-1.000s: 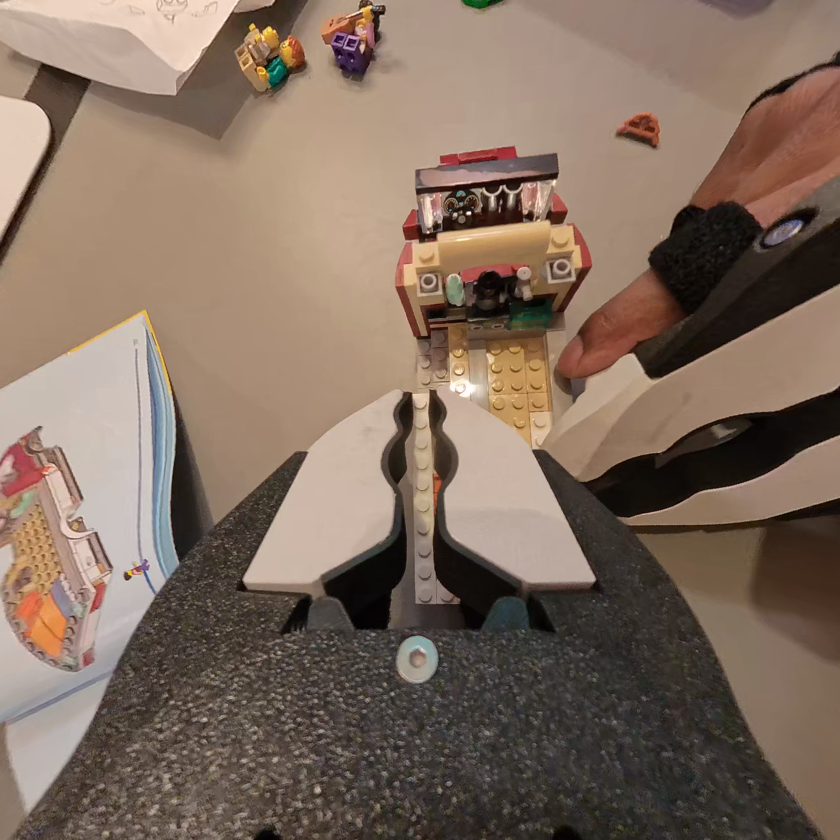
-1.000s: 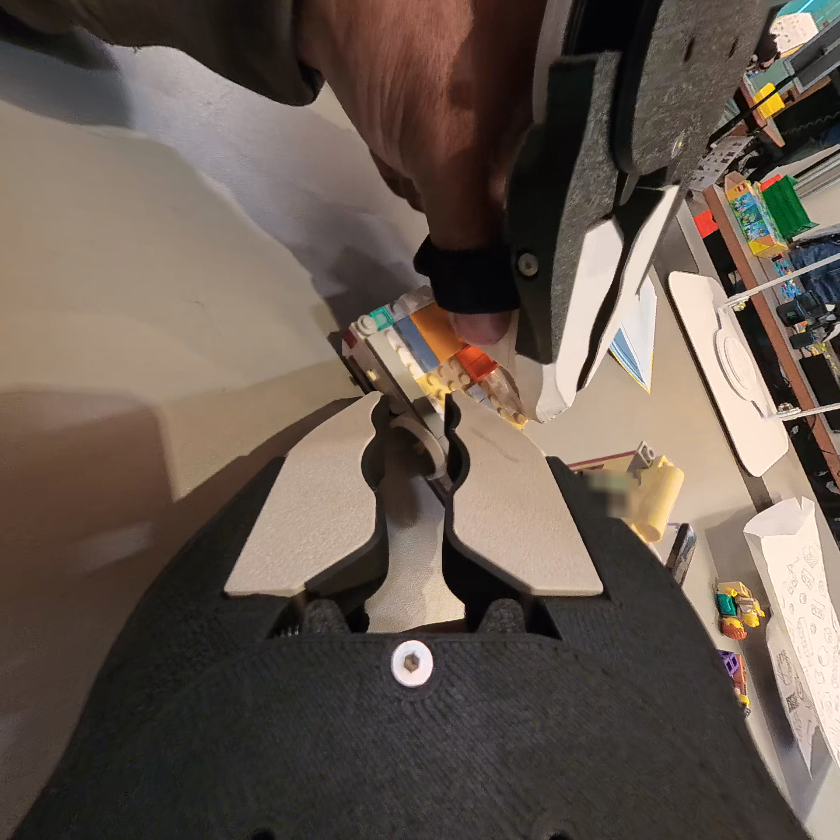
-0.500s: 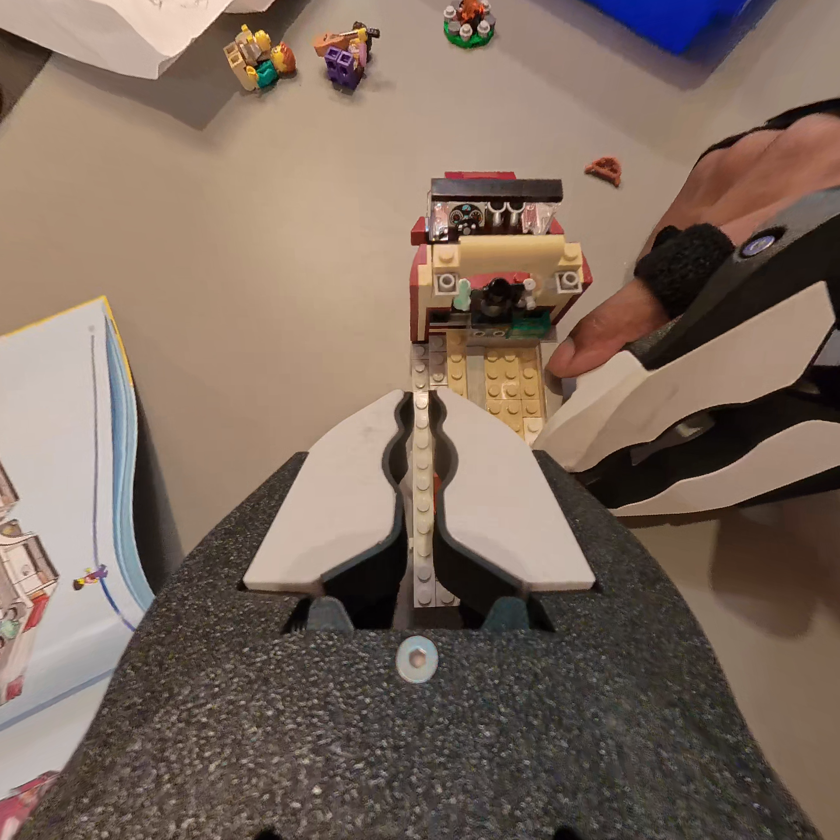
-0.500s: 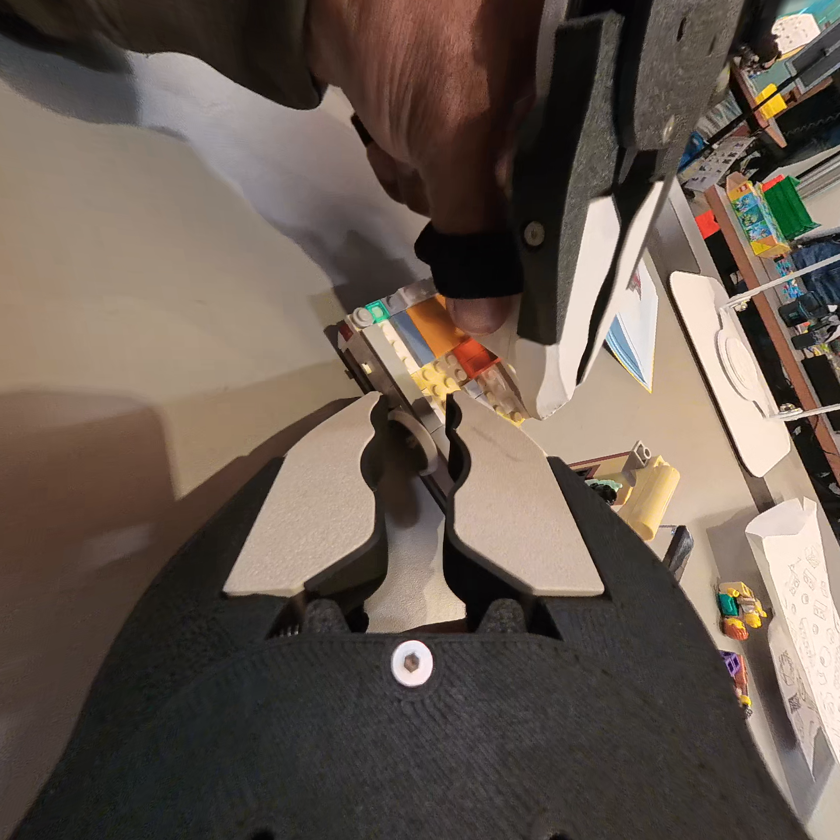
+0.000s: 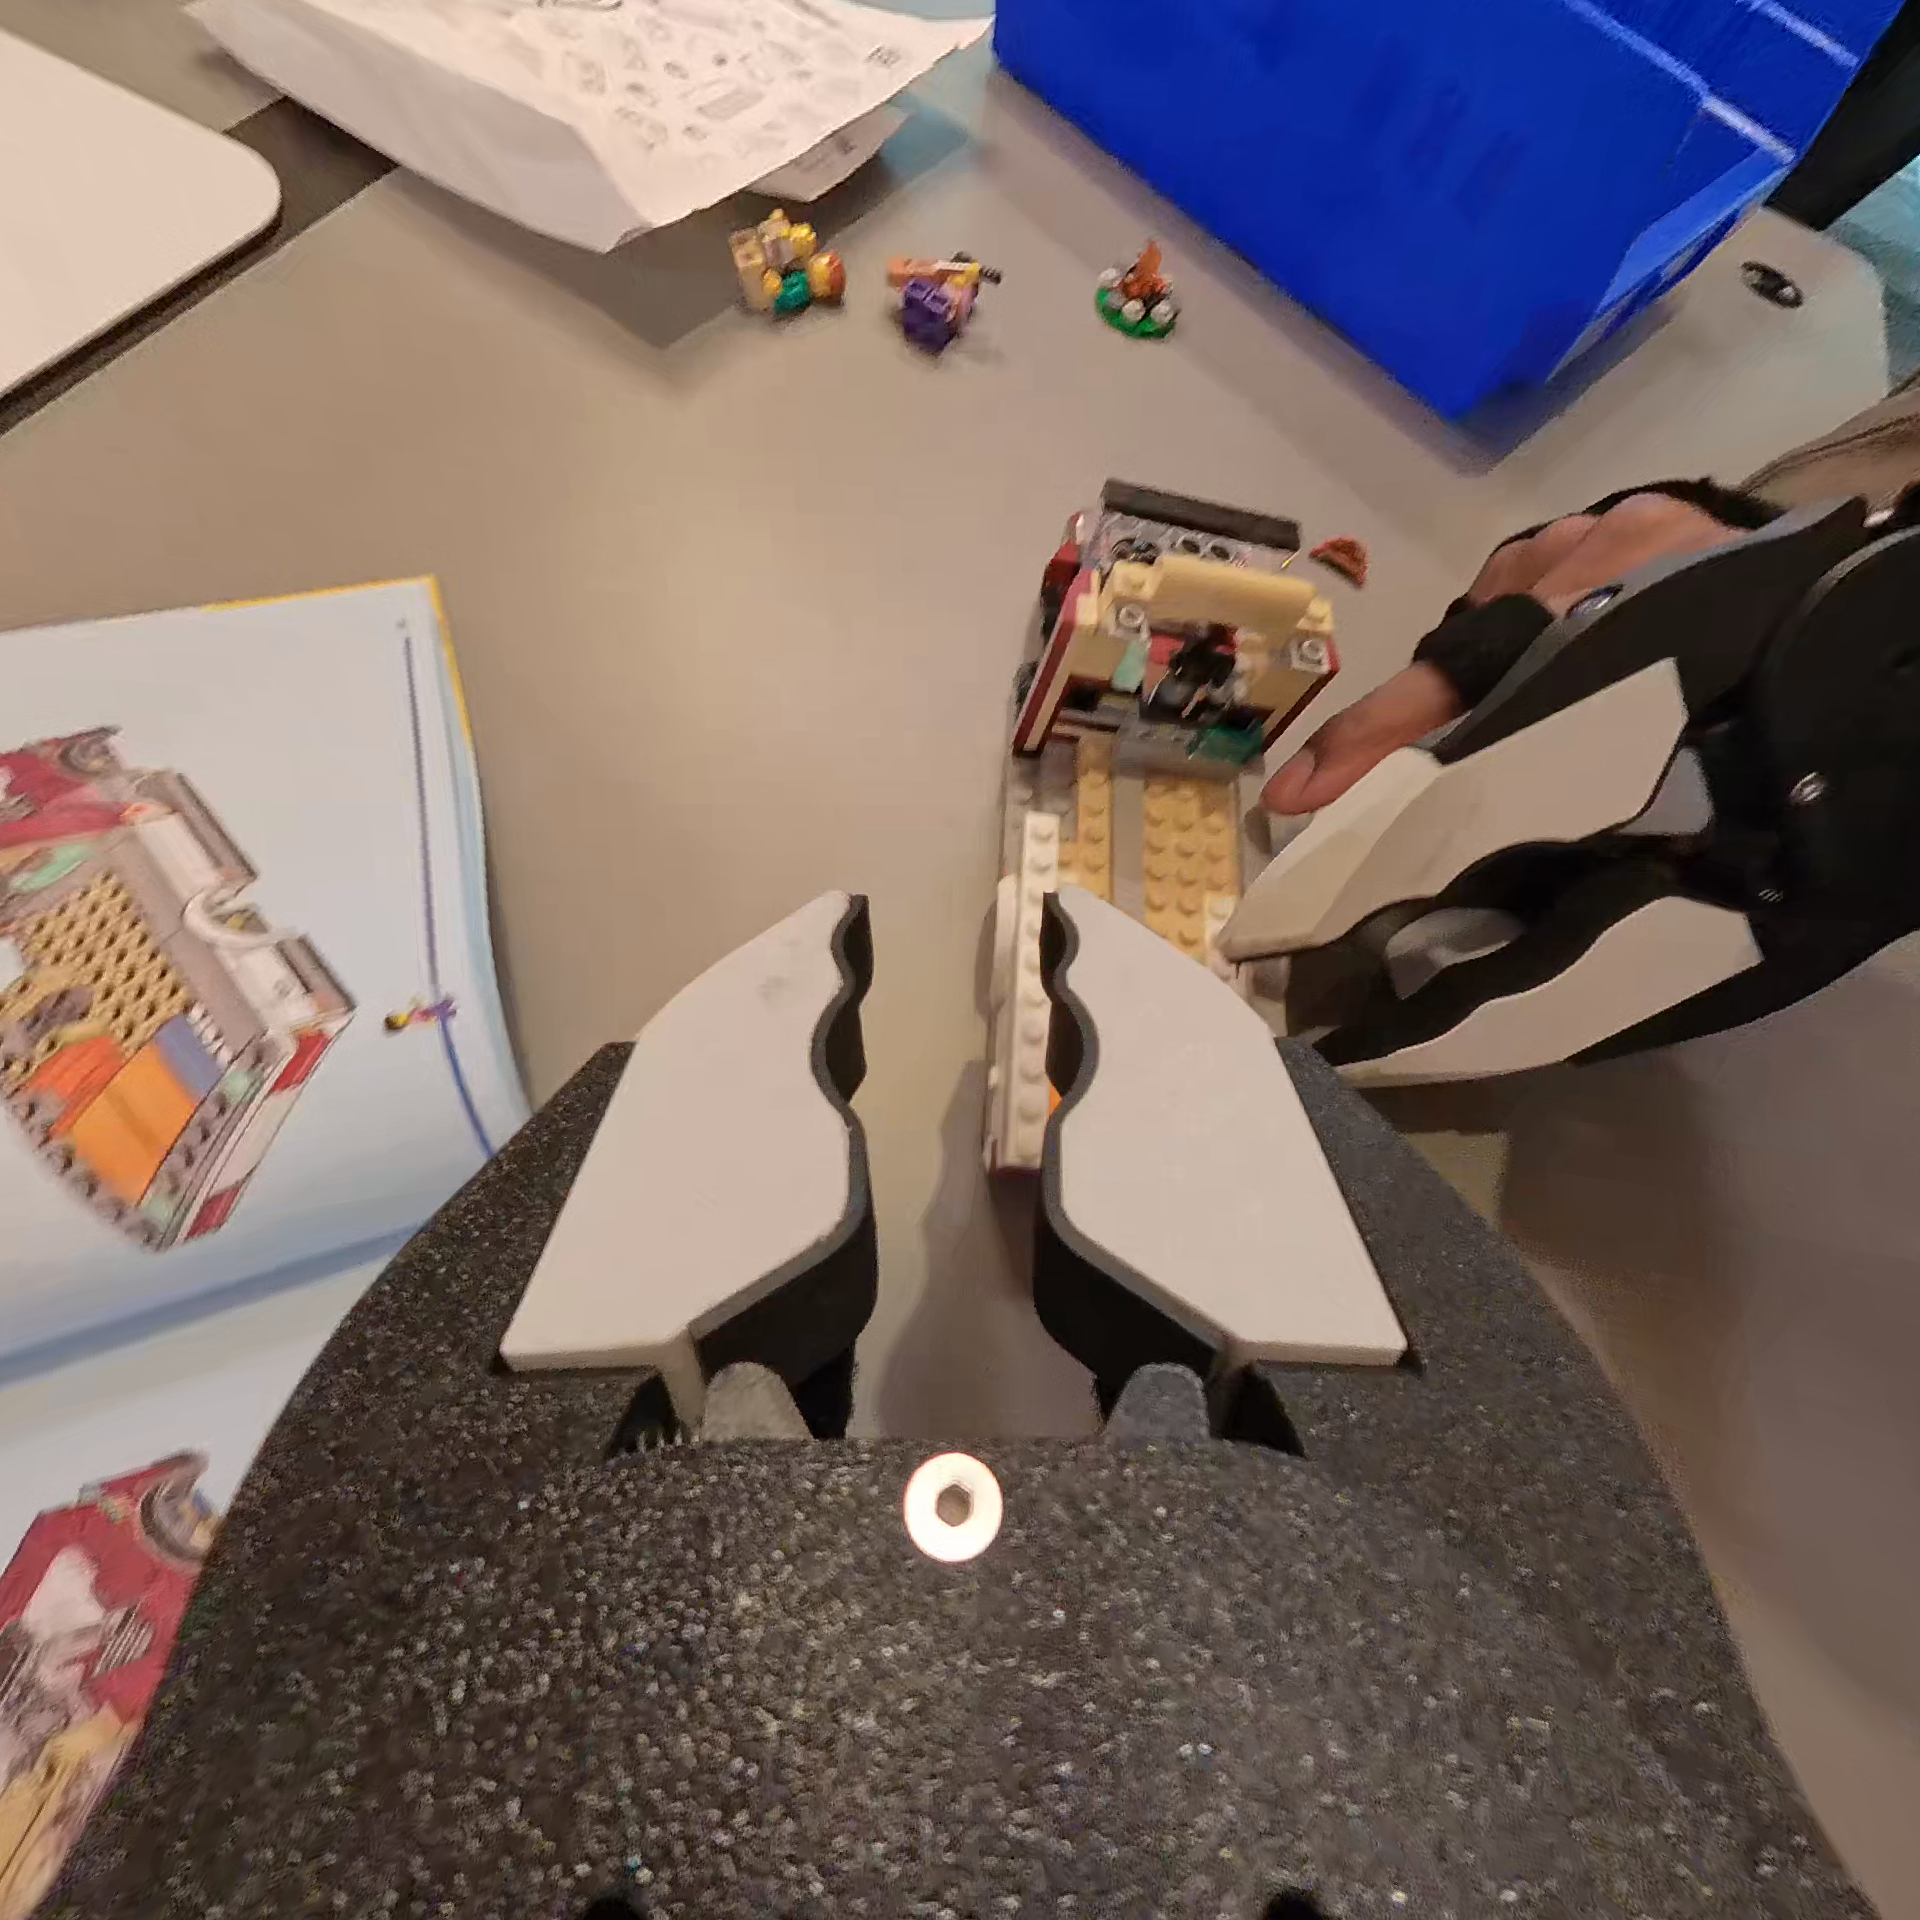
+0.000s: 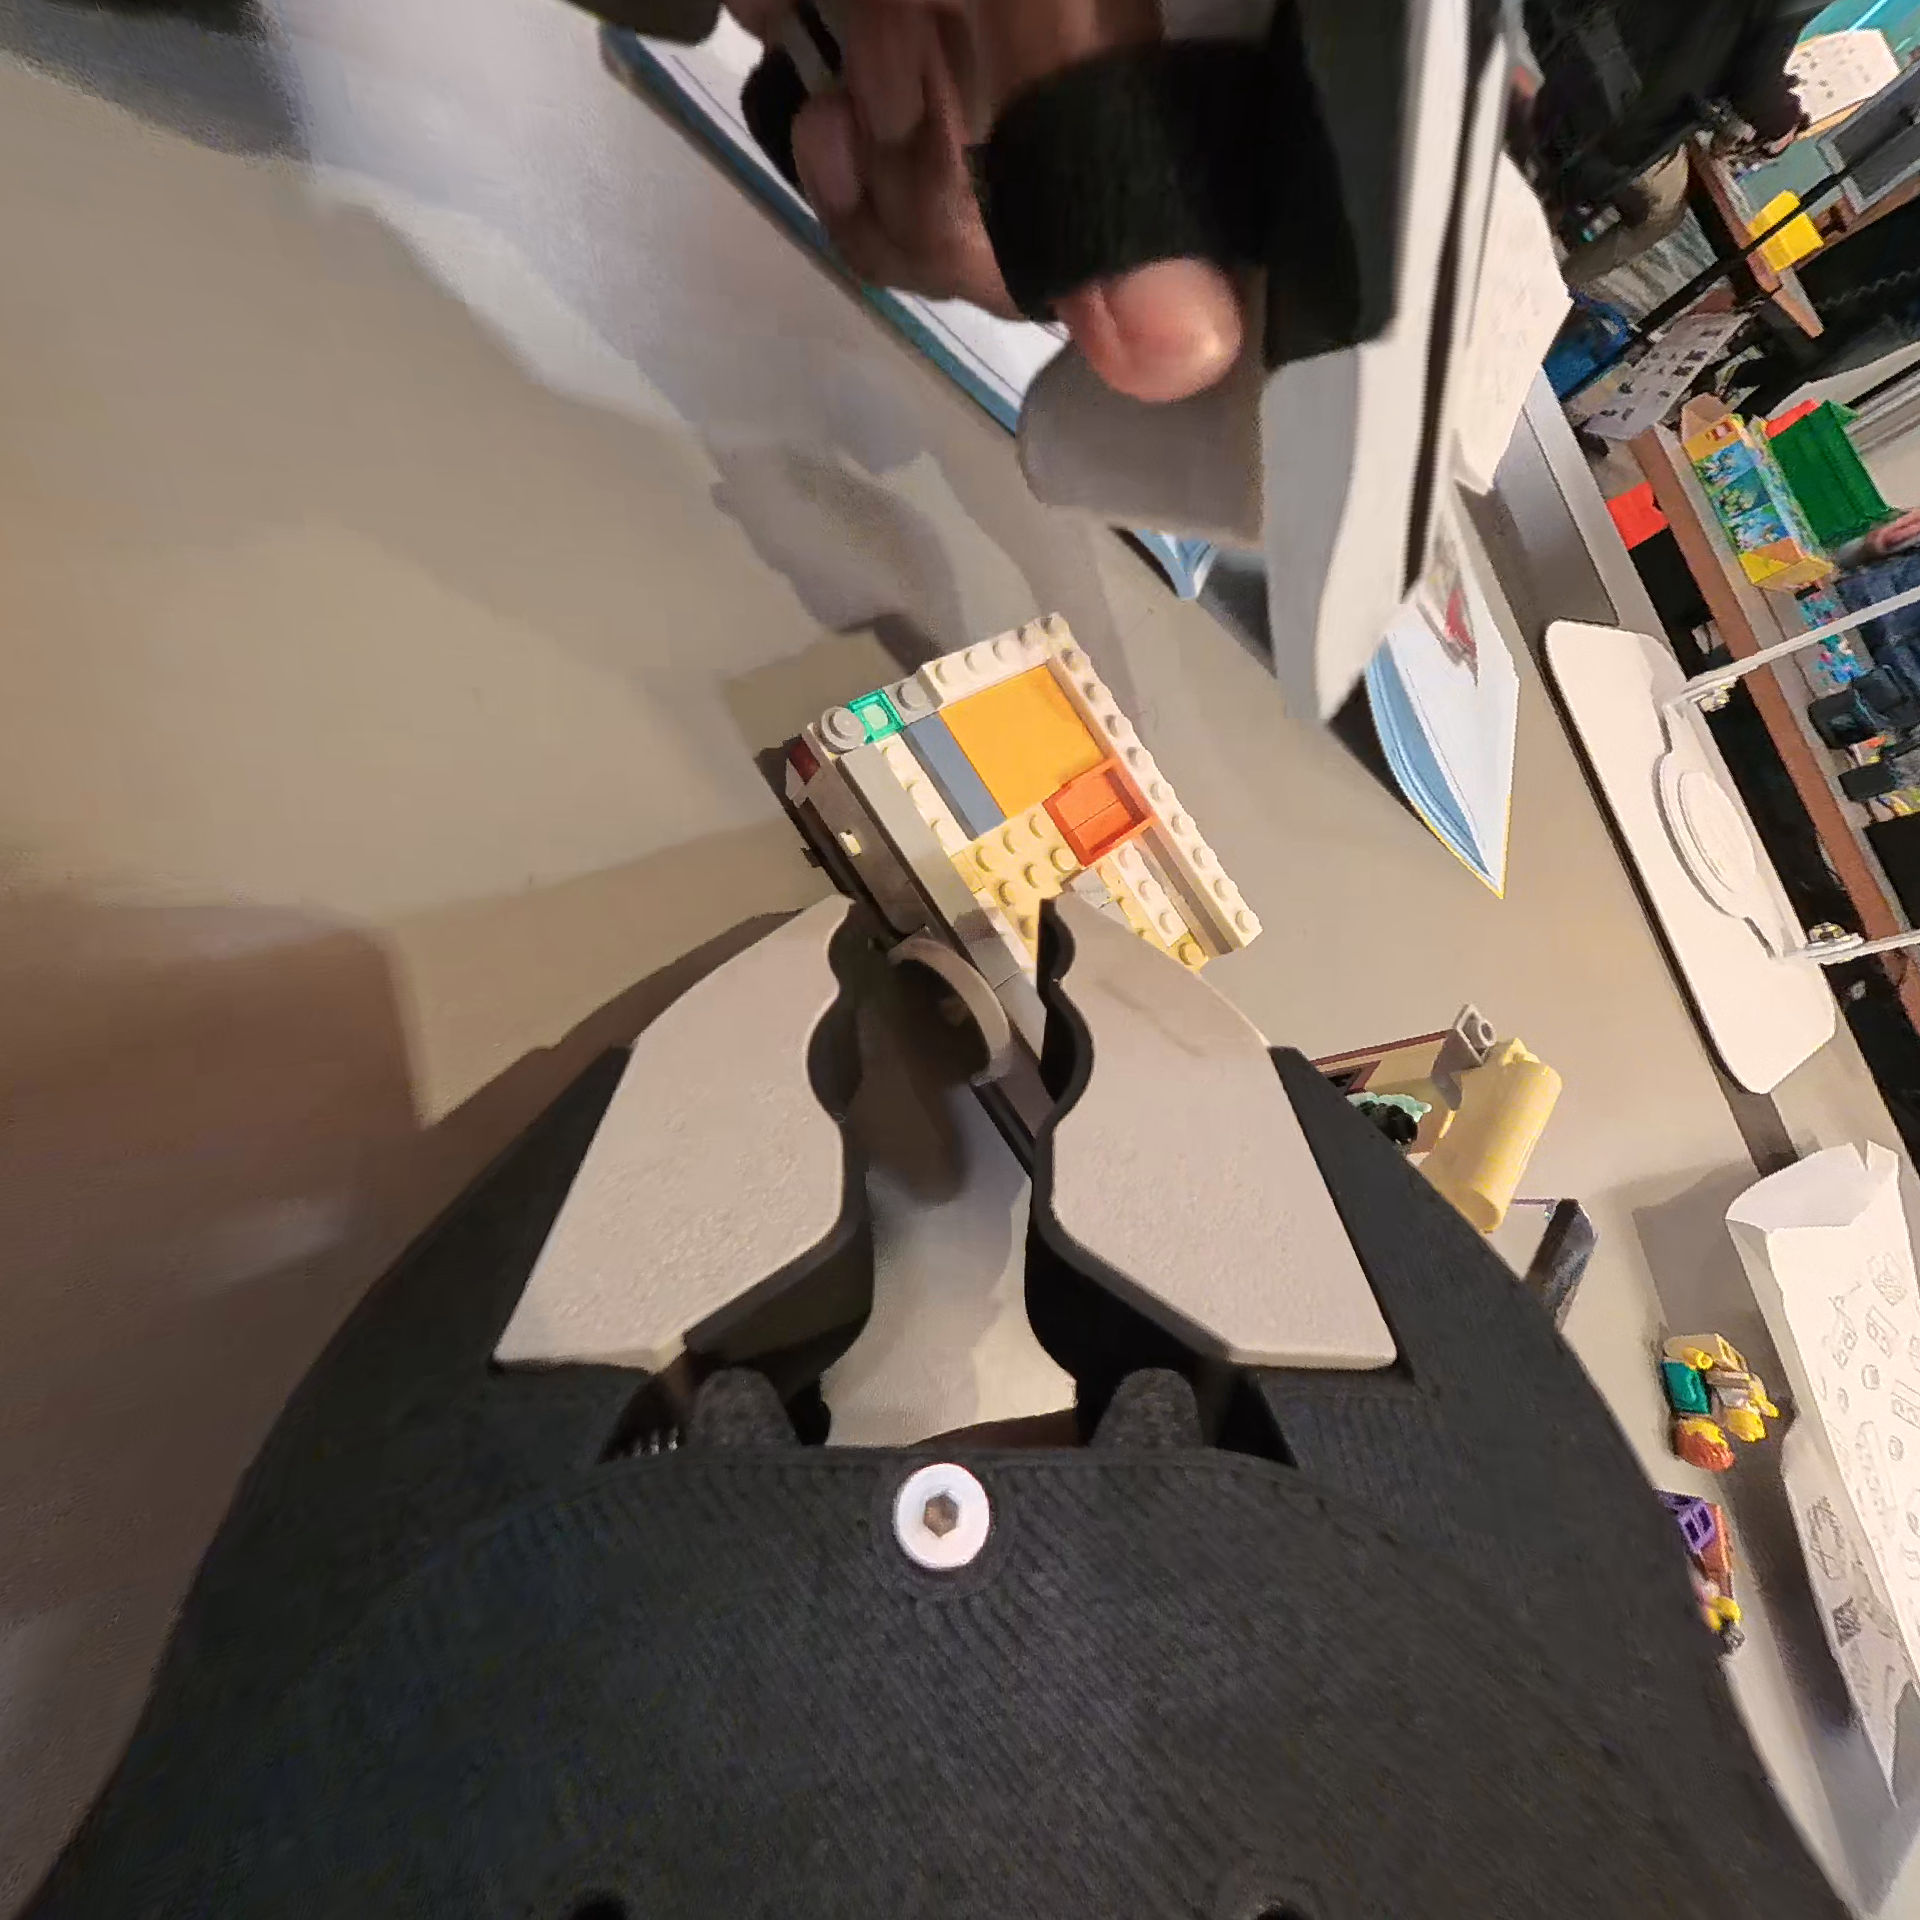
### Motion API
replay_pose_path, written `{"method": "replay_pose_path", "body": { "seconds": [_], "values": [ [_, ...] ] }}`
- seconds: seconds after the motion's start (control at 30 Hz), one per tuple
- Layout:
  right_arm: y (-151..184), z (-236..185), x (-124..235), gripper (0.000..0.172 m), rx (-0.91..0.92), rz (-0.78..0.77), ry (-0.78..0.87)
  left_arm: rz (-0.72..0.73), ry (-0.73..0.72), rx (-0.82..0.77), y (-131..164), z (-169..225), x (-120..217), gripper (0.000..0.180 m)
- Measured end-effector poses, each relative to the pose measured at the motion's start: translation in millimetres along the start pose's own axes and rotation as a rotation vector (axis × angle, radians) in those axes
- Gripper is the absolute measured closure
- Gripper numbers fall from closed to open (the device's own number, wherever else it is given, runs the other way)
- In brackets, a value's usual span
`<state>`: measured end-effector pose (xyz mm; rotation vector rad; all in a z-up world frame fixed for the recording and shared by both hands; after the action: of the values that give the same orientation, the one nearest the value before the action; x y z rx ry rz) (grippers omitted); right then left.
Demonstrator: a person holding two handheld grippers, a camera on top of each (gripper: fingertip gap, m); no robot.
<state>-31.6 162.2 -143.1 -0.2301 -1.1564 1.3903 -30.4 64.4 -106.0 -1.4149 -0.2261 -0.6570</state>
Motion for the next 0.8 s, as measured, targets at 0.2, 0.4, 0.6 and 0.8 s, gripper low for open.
{"method": "replay_pose_path", "body": {
  "seconds": [0.2, 0.4, 0.6, 0.8],
  "values": [
    [-17.6, -1.1, 13.2, 0.136, -0.007, 0.039, -0.068, -0.078, -0.006, 0.043, 16.8, -7.3, 10.3, 0.151],
    [-38.7, 43.3, 29.0, 0.139, 0.024, 0.018, -0.051, -0.161, 0.063, 0.067, 32.4, 0.3, 11.1, 0.151],
    [-32.0, 86.3, 12.5, 0.142, 0.196, -0.193, -0.168, -0.178, 0.089, 0.092, 37.5, 1.9, 13.0, 0.149],
    [-19.5, 80.1, -18.4, 0.143, 0.340, -0.399, -0.517, -0.157, 0.124, 0.100, 33.6, 8.2, 12.5, 0.148]
  ]
}}
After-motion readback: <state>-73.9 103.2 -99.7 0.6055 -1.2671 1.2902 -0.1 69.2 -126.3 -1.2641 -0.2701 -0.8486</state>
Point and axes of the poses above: each gripper's, where its closed fingertips meet, x back along the fingers, y out of its underside, z = x × y across the jaws, the point moved 3 cm from there along x, back along the fingers, and after that the axes turned 4 degrees about z, right-handed, at the moved point
